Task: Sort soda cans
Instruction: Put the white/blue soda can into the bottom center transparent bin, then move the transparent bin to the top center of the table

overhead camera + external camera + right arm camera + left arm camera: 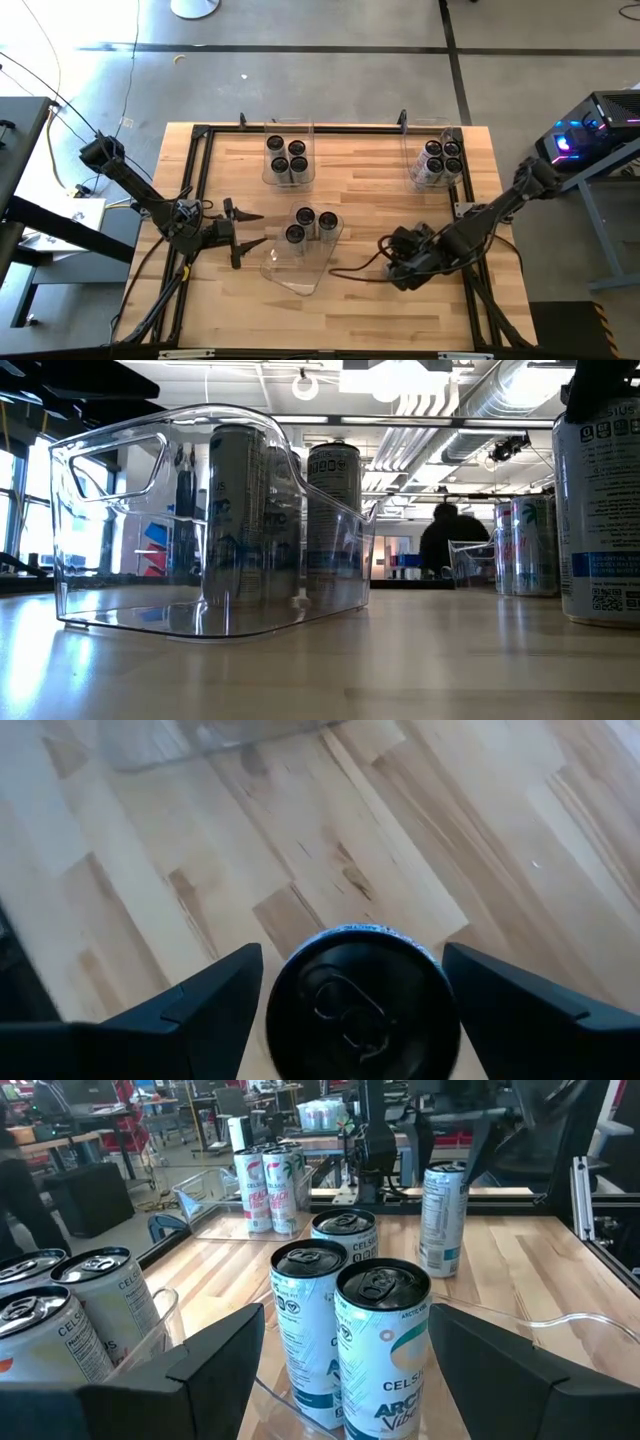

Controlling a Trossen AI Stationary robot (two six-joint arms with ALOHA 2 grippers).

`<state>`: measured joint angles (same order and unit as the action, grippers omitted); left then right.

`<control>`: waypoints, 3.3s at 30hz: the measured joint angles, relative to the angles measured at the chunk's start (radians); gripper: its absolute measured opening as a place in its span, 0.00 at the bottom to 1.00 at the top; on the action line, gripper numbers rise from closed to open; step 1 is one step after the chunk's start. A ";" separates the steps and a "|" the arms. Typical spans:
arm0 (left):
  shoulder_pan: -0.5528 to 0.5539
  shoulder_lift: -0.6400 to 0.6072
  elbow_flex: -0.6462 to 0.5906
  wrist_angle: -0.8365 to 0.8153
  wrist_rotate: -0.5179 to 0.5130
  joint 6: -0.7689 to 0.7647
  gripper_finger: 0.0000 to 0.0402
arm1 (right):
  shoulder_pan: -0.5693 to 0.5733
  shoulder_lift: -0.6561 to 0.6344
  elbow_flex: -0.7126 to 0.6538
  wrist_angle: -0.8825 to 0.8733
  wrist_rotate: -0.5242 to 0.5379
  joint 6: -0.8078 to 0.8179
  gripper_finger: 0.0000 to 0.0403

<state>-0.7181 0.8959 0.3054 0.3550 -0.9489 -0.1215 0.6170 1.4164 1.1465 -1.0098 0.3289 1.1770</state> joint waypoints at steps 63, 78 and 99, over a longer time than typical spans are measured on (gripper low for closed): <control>0.000 0.000 0.000 0.007 0.011 -0.009 0.69 | -0.330 0.838 1.095 -0.280 -0.124 -0.925 0.58; -0.004 0.000 0.000 0.008 0.023 -0.032 0.69 | -0.319 0.817 1.085 -0.306 -0.026 -0.925 0.88; -0.268 0.093 0.165 -0.230 0.023 -0.173 0.55 | -0.205 0.607 0.859 -0.495 0.078 -0.843 0.89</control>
<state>-0.9856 0.9894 0.4705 0.1246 -0.9256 -0.2941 0.4115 2.0235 2.0052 -1.5044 0.4068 0.3336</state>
